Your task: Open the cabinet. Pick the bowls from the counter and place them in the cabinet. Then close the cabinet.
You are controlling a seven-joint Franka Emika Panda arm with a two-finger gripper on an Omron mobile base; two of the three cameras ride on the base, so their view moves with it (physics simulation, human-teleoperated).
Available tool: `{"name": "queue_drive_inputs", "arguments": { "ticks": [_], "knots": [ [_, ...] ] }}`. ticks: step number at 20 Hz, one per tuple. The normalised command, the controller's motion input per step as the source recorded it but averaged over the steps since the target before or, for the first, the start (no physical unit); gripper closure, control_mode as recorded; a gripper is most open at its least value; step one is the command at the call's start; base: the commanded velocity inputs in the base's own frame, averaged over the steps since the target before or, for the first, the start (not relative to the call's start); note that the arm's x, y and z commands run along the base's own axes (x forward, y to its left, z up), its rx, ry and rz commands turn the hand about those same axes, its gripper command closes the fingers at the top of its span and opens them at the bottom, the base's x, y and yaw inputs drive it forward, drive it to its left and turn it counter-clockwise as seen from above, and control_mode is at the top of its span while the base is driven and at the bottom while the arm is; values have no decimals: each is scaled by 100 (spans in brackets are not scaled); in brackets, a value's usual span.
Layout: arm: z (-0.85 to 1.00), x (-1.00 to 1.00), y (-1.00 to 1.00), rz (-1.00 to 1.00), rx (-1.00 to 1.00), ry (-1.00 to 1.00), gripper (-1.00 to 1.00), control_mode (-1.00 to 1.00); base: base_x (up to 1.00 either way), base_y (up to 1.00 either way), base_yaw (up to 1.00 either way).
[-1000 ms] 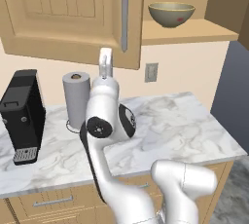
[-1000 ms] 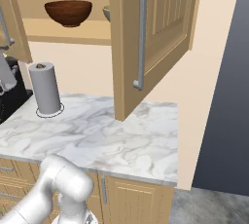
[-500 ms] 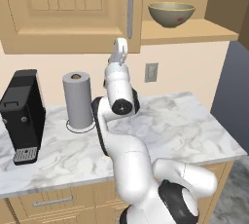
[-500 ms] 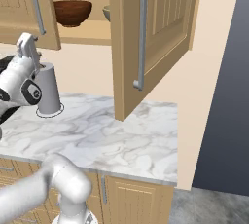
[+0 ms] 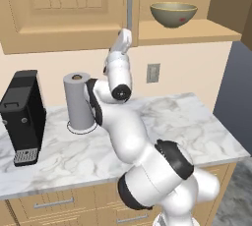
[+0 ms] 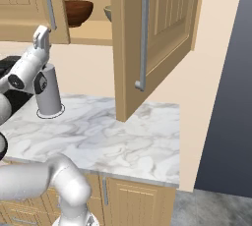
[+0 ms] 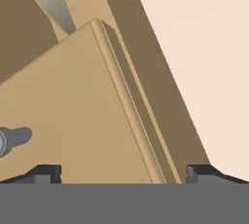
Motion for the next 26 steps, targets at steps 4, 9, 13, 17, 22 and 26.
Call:
{"name": "queue_drive_inputs", "arguments": {
  "ticks": [4, 9, 13, 17, 22, 26],
  "knots": [
    [0, 39, -7, 0, 10, 19, -100, -100, 0, 0, 0],
    [17, -25, -39, 0, 14, 14, -100, -100, 0, 0, 0],
    [34, -91, -67, 0, 20, 14, -100, -100, 0, 0, 0],
    [39, -95, -50, 0, 15, 17, -100, -100, 0, 0, 0],
    [46, -91, -29, 0, 11, 13, -100, -100, 0, 0, 0],
    [57, -100, -3, 0, 2, 3, -100, -100, 0, 0, 0]
  ]
}}
